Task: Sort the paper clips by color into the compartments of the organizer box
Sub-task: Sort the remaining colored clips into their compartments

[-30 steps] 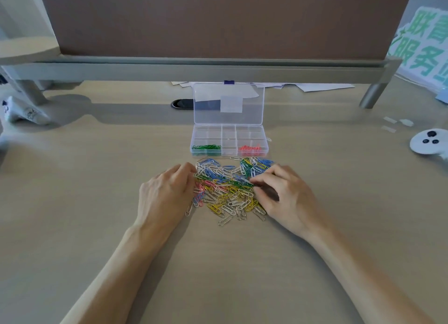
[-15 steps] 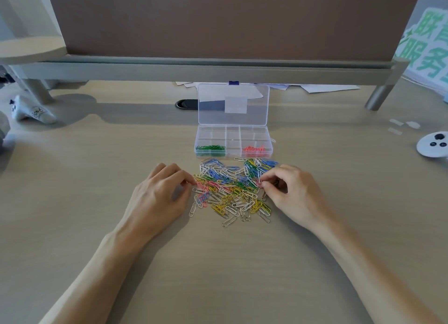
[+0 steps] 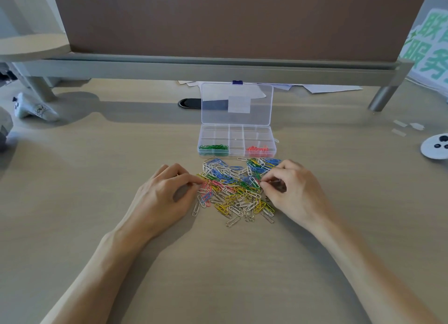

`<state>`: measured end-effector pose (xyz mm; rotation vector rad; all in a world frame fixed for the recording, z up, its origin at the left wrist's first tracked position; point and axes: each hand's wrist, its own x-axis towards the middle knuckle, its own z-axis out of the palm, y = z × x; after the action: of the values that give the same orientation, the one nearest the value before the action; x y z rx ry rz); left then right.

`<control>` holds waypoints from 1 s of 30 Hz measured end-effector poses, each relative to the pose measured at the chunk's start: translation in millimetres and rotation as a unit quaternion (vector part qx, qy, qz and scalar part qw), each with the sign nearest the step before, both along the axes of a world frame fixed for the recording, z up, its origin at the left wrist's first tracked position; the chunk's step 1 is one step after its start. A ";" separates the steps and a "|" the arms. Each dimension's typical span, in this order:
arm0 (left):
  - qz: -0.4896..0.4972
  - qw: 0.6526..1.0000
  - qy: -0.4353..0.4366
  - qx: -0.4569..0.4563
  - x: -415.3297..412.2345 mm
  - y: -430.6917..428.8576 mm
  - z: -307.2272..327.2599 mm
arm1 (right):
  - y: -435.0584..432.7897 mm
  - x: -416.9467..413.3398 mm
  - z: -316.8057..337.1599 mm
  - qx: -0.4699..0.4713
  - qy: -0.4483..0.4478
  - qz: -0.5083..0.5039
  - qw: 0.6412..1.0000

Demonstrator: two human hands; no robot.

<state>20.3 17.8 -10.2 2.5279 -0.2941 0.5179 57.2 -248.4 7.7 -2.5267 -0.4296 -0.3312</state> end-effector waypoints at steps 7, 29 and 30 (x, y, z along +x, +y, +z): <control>-0.022 1.000 0.018 -0.010 -0.7 1.2 2.5 | 2.0 3.6 5.0 -0.027 0.031 0.001 0.999; 0.038 0.999 0.000 0.004 -0.5 -0.4 4.0 | 2.0 0.9 -1.3 -0.059 0.039 0.020 0.997; 0.034 0.999 0.002 0.011 -0.6 -0.8 4.0 | 1.7 -0.4 -1.7 -0.050 0.027 0.018 0.998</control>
<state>19.7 17.0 -6.2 2.5673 -0.2124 0.5377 56.8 -246.7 6.0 -2.6149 -0.4817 -0.2326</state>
